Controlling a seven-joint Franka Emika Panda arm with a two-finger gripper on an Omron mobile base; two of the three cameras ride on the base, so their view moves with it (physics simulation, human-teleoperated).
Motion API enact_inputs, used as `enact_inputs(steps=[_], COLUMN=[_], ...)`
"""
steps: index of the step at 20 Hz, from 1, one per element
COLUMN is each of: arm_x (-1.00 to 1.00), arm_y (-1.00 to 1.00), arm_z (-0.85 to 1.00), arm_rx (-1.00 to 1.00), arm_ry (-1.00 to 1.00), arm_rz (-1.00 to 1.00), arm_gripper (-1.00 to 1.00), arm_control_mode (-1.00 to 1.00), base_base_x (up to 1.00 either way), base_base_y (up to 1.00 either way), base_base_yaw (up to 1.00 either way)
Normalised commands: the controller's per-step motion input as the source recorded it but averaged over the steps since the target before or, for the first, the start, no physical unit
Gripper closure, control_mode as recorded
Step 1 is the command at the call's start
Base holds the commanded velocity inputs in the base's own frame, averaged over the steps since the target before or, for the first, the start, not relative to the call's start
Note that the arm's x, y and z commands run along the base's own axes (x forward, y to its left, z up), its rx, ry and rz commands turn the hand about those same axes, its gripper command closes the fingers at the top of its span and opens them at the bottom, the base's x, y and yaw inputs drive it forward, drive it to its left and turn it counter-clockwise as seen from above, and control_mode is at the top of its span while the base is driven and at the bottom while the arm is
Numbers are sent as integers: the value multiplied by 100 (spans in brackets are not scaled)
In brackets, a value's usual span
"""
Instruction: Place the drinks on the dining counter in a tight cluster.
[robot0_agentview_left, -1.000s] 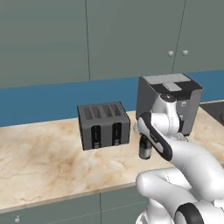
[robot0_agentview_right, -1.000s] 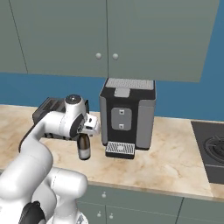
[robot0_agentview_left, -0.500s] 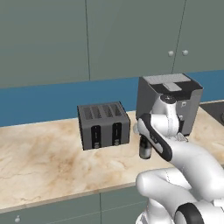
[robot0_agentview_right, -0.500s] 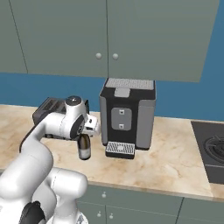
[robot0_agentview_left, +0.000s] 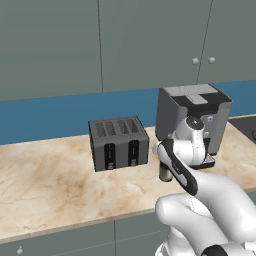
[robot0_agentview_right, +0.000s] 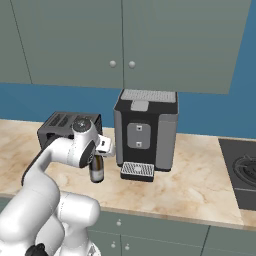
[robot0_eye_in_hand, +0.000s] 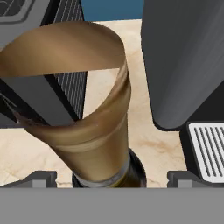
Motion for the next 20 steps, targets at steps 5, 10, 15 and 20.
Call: enact_inputs(steps=[5, 10, 15, 20], arm_x=[0, 0, 0, 0], arm_y=[0, 0, 0, 0], arm_z=[0, 0, 0, 0], arm_rx=[0, 0, 0, 0], arm_ry=[-9, 0, 0, 0], arm_rz=[0, 0, 0, 0], arm_gripper=[-100, -100, -100, 100], arm_control_mode=[-100, -100, -100, -100], base_base_x=[0, 0, 0, 0], base_base_y=[0, 0, 0, 0], base_base_yaw=[0, 0, 0, 0])
